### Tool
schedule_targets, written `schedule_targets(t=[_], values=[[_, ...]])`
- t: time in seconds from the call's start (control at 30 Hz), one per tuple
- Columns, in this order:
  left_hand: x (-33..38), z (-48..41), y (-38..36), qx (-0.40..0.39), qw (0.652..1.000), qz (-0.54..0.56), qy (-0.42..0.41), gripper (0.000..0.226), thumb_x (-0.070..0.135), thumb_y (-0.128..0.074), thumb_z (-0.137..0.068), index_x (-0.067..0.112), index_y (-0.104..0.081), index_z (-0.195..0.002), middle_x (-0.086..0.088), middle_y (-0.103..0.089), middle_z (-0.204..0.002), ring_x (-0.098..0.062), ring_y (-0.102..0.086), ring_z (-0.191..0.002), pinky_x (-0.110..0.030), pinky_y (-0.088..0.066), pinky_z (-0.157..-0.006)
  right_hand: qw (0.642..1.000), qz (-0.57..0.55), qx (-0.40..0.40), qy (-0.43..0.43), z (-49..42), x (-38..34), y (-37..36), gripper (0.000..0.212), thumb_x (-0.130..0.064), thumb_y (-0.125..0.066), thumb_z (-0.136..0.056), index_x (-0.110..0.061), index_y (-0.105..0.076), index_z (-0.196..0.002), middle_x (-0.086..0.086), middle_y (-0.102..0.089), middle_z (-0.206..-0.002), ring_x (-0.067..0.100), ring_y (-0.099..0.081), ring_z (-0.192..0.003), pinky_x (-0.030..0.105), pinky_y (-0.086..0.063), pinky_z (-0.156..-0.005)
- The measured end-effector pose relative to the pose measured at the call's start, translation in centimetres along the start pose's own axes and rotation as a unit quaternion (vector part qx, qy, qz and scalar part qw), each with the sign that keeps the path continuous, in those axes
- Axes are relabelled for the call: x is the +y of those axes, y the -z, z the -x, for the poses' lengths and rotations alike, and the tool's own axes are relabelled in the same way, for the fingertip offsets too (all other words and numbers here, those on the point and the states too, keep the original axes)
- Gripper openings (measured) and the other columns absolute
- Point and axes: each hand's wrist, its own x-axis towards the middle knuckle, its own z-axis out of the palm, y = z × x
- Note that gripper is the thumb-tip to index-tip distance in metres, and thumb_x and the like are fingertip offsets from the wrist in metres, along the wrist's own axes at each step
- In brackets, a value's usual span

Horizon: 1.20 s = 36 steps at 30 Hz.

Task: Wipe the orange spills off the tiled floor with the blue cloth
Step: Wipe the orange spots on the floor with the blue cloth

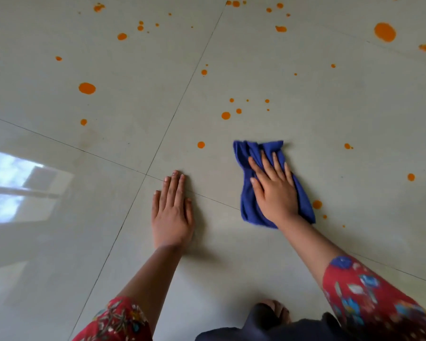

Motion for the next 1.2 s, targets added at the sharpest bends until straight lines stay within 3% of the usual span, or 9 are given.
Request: schedule_targets(t=[0.07, 0.23, 0.43, 0.5, 0.63, 0.83, 1.03, 1.1, 1.2], values=[[0.0, -0.3, 0.0, 0.000, 1.000, 0.008, 0.008, 0.058, 0.029, -0.029, -0.095, 0.022, -0.025, -0.152, 0.007, -0.020, -0.160, -0.010, -0.011, -0.148, -0.033, -0.008, -0.121, 1.000, -0.008, 0.012, -0.018, -2.0, -3.2, -0.4, 0.052, -0.039, -0.032, -0.098, -0.026, -0.038, -0.148, 0.003, -0.034, -0.156, 0.029, -0.029, -0.145, 0.048, -0.022, -0.117], [0.5, -1.2, 0.5, 0.010, 0.999, 0.042, 0.030, 0.056, 0.032, -0.031, -0.091, 0.019, -0.036, -0.145, 0.004, -0.032, -0.155, -0.014, -0.016, -0.147, -0.033, -0.007, -0.119, 0.975, 0.004, -0.062, 0.215, 4.5, -2.2, -0.3, 0.053, -0.039, -0.035, -0.100, -0.031, -0.029, -0.152, -0.001, -0.027, -0.159, 0.024, -0.023, -0.147, 0.043, -0.018, -0.119], [1.7, -1.6, 0.1, -0.015, 0.999, 0.030, 0.042, 0.065, 0.042, -0.018, -0.093, 0.023, -0.014, -0.154, 0.009, -0.005, -0.162, -0.008, 0.005, -0.148, -0.027, 0.011, -0.118, 1.000, -0.006, -0.006, -0.007, -3.4, -1.6, -0.1, 0.052, -0.040, -0.031, -0.098, -0.028, -0.038, -0.148, 0.001, -0.036, -0.156, 0.027, -0.030, -0.145, 0.046, -0.018, -0.117], [2.0, -1.9, -0.1, -0.010, 0.998, 0.025, 0.052, 0.065, 0.042, -0.018, -0.092, 0.022, -0.018, -0.154, 0.007, -0.009, -0.162, -0.010, 0.000, -0.149, -0.028, 0.010, -0.118, 1.000, -0.018, 0.004, 0.016, -4.5, -4.8, -0.6, 0.052, -0.040, -0.032, -0.097, -0.026, -0.041, -0.146, 0.002, -0.037, -0.155, 0.028, -0.031, -0.144, 0.046, -0.016, -0.116], [1.6, -2.5, 1.3, 0.003, 0.998, 0.042, 0.055, 0.064, 0.039, -0.017, -0.091, 0.022, -0.027, -0.152, 0.007, -0.019, -0.160, -0.010, -0.009, -0.148, -0.031, -0.003, -0.119, 0.977, -0.027, -0.042, 0.208, 0.5, -4.2, -0.6, 0.050, -0.037, -0.037, -0.098, -0.030, -0.040, -0.147, -0.002, -0.033, -0.157, 0.022, -0.030, -0.145, 0.042, -0.021, -0.118], [1.0, -4.5, 1.7, -0.023, 0.997, 0.032, 0.059, 0.070, 0.043, 0.000, -0.087, 0.024, -0.003, -0.154, 0.013, 0.007, -0.159, -0.002, 0.016, -0.143, -0.025, 0.005, -0.118, 0.998, -0.059, -0.003, 0.016, -7.9, -6.0, -0.8, 0.049, -0.037, -0.034, -0.096, -0.026, -0.049, -0.141, 0.002, -0.042, -0.152, 0.027, -0.037, -0.141, 0.043, -0.018, -0.114], [0.8, -4.7, 0.7, -0.034, 0.996, 0.048, 0.063, 0.071, 0.043, -0.001, -0.087, 0.021, -0.001, -0.154, 0.011, 0.012, -0.158, 0.000, 0.024, -0.141, -0.019, 0.018, -0.113, 0.972, -0.045, -0.045, 0.225, -3.3, -7.8, -1.3, 0.049, -0.037, -0.037, -0.098, -0.030, -0.040, -0.147, -0.002, -0.033, -0.157, 0.021, -0.030, -0.145, 0.041, -0.020, -0.118], [0.7, -4.6, 0.7, -0.016, 0.997, 0.058, 0.058, 0.069, 0.039, -0.007, -0.088, 0.021, -0.004, -0.154, 0.009, 0.007, -0.160, 0.000, 0.019, -0.143, -0.020, 0.014, -0.116, 0.974, -0.041, -0.023, 0.222, -3.4, -5.0, -1.0, 0.049, -0.038, -0.037, -0.098, -0.032, -0.041, -0.146, -0.003, -0.036, -0.155, 0.022, -0.032, -0.144, 0.042, -0.021, -0.117], [0.7, -4.5, 0.8, 0.006, 0.992, 0.113, 0.060, 0.068, 0.036, -0.011, -0.088, 0.020, -0.009, -0.154, 0.010, 0.001, -0.160, 0.004, 0.014, -0.144, -0.020, 0.010, -0.117, 0.994, -0.015, -0.006, 0.104, -7.5, -4.7, -1.1, 0.050, -0.043, -0.033, -0.098, -0.032, -0.043, -0.145, 0.000, -0.040, -0.153, 0.029, -0.033, -0.143, 0.047, -0.019, -0.117]])
